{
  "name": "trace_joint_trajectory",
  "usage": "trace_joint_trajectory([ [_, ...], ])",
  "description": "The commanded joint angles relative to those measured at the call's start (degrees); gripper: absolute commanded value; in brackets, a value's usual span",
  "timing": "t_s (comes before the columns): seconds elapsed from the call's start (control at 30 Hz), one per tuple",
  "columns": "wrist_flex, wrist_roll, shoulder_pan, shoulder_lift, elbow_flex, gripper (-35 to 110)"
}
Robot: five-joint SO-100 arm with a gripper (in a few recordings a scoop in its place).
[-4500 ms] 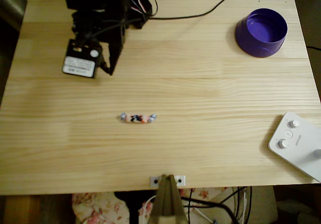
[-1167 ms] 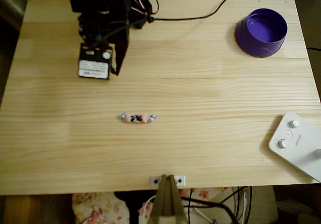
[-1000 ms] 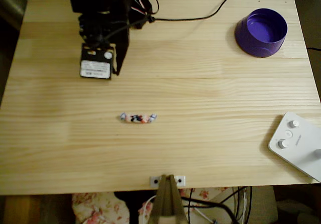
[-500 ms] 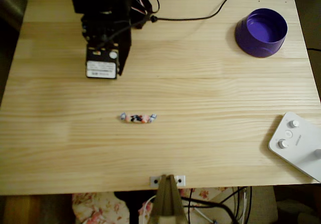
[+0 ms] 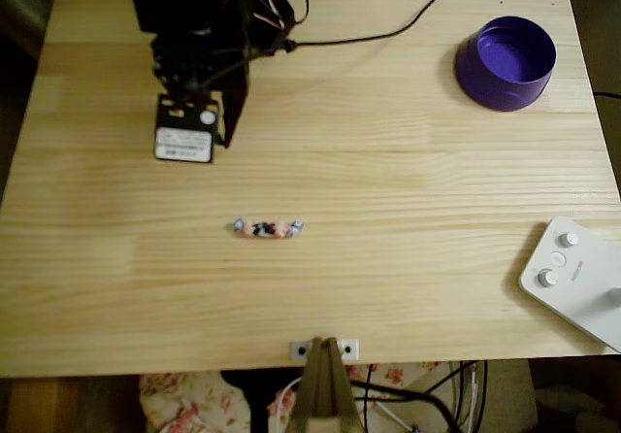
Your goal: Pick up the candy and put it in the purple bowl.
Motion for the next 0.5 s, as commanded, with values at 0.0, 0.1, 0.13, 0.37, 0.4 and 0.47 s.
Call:
trace_joint_trajectory([
  [0.0,-2.4,0.2,1.2,-5.6,-10.5,-1],
  [0.1,-3.7,0.3,1.4,-11.1,-15.0,-1],
  [0.13,-4.0,0.2,1.4,-13.1,-16.6,-1],
  [0.37,-7.1,-3.5,1.1,-25.6,-26.7,-1],
  [0.4,-7.5,-4.7,1.0,-27.1,-28.1,-1],
  [0.47,-8.2,-8.3,0.6,-30.1,-30.5,-1],
])
